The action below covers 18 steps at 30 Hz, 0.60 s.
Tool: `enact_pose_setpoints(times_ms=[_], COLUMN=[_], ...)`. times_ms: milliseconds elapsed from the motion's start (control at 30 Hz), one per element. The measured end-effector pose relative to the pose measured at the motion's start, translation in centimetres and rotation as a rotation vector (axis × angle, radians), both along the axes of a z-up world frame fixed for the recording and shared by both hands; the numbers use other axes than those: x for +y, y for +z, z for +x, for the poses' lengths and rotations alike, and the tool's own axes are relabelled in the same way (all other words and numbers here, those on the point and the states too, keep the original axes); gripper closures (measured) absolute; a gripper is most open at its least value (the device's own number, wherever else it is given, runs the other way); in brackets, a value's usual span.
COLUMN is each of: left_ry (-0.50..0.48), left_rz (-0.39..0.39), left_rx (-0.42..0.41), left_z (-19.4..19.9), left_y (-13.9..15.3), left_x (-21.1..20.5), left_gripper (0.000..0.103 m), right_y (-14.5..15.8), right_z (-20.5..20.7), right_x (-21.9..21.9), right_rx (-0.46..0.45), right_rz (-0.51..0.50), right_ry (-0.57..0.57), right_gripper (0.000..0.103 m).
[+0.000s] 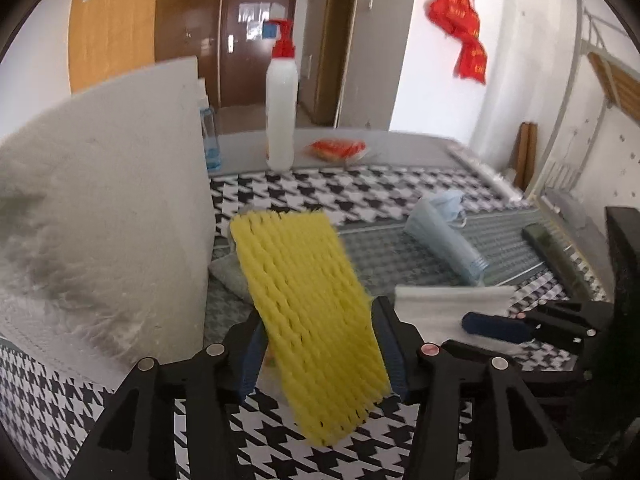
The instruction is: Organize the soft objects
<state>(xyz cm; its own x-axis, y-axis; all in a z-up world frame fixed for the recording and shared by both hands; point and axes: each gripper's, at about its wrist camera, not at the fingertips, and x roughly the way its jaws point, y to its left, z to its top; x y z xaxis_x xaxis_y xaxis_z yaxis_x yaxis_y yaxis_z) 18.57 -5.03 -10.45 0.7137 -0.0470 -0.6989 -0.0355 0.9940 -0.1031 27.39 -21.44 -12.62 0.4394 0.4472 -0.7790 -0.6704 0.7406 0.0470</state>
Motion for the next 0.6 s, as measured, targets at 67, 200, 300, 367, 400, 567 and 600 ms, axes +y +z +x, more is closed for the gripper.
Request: enact_pose_setpoints(times_ms=[67,200,300,367,400,567,600], left_ry=[0.004,0.005,-0.009,-0.026,-0.032,-0.034,-0.037], left_rz=[-0.004,-0.012,-0.010,-0.013,-0.010,0.016,0.020], left_rx=[0.007,0.008,-0.023,-0.049,-0.062,-0.120,-0.125], left_z=[0.1,0.3,0.0,-0.3,-0.5,-1.3,-1.4], left_y=[-0.1,-0.3,0.1,0.9,1.2,2.9,3.0], left_x=[0.2,0.5,0.4,0.3,0.3,0.4,0.5], left_gripper=[0.065,0.088,0.092,0.092,0.092,0.092,0.092], right_y=[0.2,0.1,0.4,0.9,1.1,1.1,0.9], right_z=[0.0,0.4,0.6,0.4,0.4,0.5,0.7], right_x=[-0.1,-0.2,-0.2,-0.2,-0.2,0.5,0.8], right_rx=[-0.014,-0.020,-0.030,-0.042,-0.049,-0.066,-0.063], right_rz=[0.009,-0.006,0.002,0.016,0.023,0.016,0.009], right_ry=[0.006,-0.012,-0.012,-0.002,0.001,0.025,0.028], right_gripper=[0.070,0.069,0.069,0.064,0.058,0.036,0.036])
